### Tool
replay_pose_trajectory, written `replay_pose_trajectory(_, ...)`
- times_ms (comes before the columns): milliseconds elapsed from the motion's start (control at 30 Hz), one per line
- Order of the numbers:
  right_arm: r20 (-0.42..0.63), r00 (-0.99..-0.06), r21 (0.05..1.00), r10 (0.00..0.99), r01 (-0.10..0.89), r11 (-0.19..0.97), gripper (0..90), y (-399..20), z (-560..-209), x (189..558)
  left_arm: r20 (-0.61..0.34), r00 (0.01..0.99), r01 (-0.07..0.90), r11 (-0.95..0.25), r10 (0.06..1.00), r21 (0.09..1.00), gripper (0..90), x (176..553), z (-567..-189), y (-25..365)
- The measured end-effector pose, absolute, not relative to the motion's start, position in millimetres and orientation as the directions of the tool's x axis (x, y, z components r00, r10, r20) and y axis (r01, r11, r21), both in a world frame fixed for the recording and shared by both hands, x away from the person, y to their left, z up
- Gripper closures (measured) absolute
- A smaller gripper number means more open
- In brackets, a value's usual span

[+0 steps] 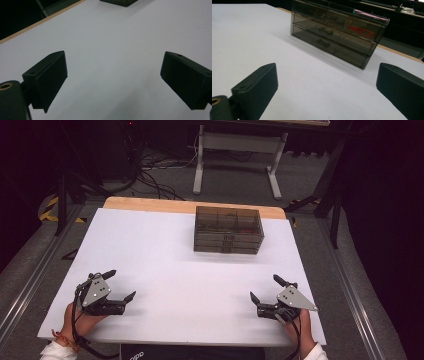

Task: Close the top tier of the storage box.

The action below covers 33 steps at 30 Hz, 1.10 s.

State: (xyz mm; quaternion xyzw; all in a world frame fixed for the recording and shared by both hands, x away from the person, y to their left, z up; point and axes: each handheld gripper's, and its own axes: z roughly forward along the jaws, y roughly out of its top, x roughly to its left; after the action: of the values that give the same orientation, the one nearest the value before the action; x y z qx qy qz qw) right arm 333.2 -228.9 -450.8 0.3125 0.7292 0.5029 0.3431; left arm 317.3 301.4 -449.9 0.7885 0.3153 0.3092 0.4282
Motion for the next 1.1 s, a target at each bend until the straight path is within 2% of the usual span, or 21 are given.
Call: replay_pose_trajectory(1100,-0.192,-0.57,0.947,0.799,0.105,0.303,5.0,-221.0,-450.2,332.1,0.213,0.62,0.24,-0.441,0.755,0.865,7.2,318.1,-451.9,301.1)
